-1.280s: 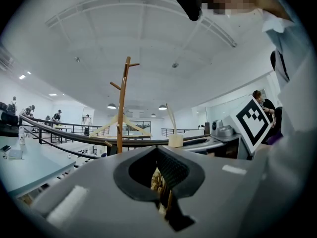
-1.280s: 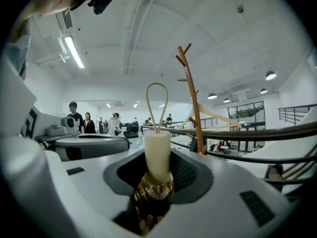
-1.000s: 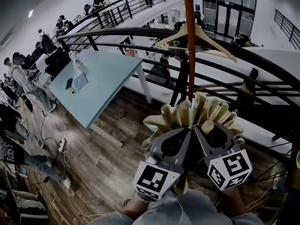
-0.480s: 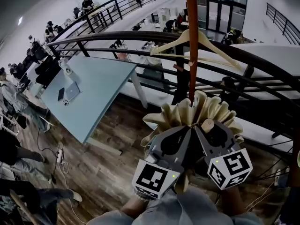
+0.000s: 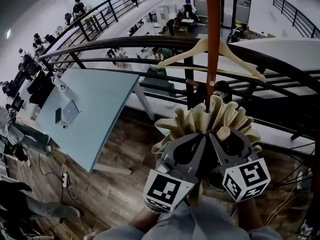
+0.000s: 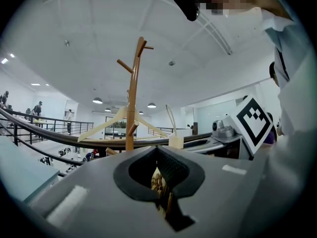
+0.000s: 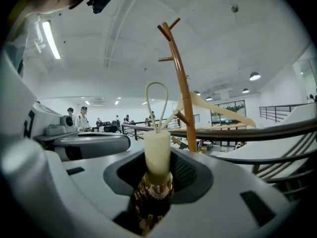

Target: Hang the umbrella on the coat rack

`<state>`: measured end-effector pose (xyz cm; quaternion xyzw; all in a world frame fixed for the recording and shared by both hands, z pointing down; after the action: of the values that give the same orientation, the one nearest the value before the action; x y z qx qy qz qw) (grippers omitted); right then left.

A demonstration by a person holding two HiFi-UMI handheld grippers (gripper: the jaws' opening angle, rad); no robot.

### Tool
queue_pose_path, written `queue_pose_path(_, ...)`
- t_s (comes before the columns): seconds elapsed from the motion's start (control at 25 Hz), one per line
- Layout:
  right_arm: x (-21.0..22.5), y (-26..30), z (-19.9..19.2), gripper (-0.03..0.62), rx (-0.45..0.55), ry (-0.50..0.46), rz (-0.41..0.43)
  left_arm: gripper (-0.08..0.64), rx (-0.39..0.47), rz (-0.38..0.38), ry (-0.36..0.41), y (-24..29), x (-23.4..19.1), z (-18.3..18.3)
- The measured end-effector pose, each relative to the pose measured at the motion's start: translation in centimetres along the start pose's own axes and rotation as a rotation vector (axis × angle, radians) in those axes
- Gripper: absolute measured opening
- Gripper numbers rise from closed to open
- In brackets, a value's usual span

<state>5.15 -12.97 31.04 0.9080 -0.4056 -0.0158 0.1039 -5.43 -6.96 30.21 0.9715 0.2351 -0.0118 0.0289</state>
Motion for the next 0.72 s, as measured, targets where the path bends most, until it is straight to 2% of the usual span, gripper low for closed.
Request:
queue_pose_path(0.48,0.1,4.8,1.1,0.137,-0.026,0.007,-0.158,0.006,0.004,-0.122,-0.045,2.2,-5.9,0.0)
queue_pose_path(0.72,0.4,6.3,1.2,0.137,-0.044,0.002,-0.204,0.006,0.019,-0.186,-0.011,3.4,-7.0,-0.3)
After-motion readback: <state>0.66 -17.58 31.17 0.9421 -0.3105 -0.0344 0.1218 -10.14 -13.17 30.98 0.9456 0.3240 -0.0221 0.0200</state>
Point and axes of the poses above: the fingertips, and each gripper's own axes: y forward along the fingers, x to its right, z out of its top, the point moved 7 cm from there along -y, backward along the fingers, and after that the axes turned 7 degrees about -z, right-handed, at the moved point
